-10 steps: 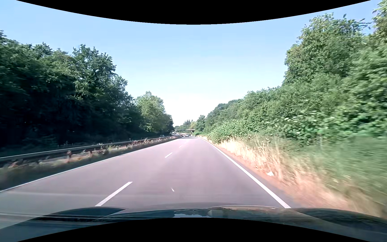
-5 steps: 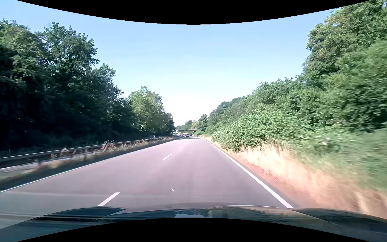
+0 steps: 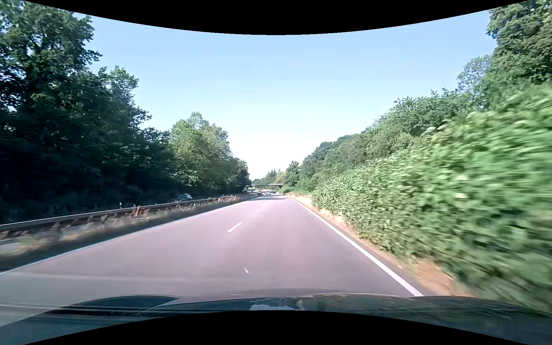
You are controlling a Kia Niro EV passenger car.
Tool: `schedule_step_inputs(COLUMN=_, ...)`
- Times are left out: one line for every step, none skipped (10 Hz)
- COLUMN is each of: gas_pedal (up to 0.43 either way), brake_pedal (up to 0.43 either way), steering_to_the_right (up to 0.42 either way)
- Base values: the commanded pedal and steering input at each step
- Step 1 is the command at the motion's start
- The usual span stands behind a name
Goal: Follow the waypoints while adhering to traffic rules and regulations
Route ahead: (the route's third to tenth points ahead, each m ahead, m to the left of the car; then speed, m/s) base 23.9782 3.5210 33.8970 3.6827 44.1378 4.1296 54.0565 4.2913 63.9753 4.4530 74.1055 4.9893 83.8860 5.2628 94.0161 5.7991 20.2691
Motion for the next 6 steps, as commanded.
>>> schedule_step_inputs(gas_pedal=0.177, brake_pedal=0.000, steering_to_the_right=-0.005)
schedule_step_inputs(gas_pedal=0.177, brake_pedal=0.000, steering_to_the_right=-0.005)
schedule_step_inputs(gas_pedal=0.177, brake_pedal=0.000, steering_to_the_right=-0.005)
schedule_step_inputs(gas_pedal=0.177, brake_pedal=0.000, steering_to_the_right=-0.005)
schedule_step_inputs(gas_pedal=0.177, brake_pedal=0.000, steering_to_the_right=-0.005)
schedule_step_inputs(gas_pedal=0.177, brake_pedal=0.000, steering_to_the_right=-0.005)
